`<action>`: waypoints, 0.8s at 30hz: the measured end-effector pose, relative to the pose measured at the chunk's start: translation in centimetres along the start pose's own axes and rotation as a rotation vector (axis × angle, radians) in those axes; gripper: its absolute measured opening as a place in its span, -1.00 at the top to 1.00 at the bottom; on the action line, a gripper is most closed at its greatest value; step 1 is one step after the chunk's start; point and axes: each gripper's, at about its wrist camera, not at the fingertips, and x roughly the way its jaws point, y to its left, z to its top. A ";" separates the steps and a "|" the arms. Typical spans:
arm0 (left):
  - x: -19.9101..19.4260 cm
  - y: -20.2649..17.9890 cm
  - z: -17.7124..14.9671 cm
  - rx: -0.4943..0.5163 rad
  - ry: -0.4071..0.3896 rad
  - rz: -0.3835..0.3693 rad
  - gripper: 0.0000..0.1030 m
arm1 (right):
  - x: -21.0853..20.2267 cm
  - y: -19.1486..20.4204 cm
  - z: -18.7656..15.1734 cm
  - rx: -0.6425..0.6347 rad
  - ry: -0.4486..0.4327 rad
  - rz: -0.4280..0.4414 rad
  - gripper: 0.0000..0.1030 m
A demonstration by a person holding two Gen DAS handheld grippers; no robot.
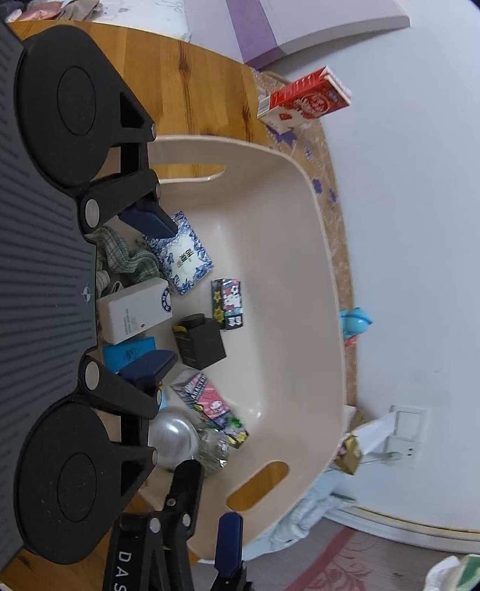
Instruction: Organize objects
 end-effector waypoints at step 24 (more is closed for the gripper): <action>-12.6 -0.6 -5.6 -0.053 -0.145 0.014 -0.67 | -11.9 1.2 -4.7 0.124 -0.105 0.015 -0.84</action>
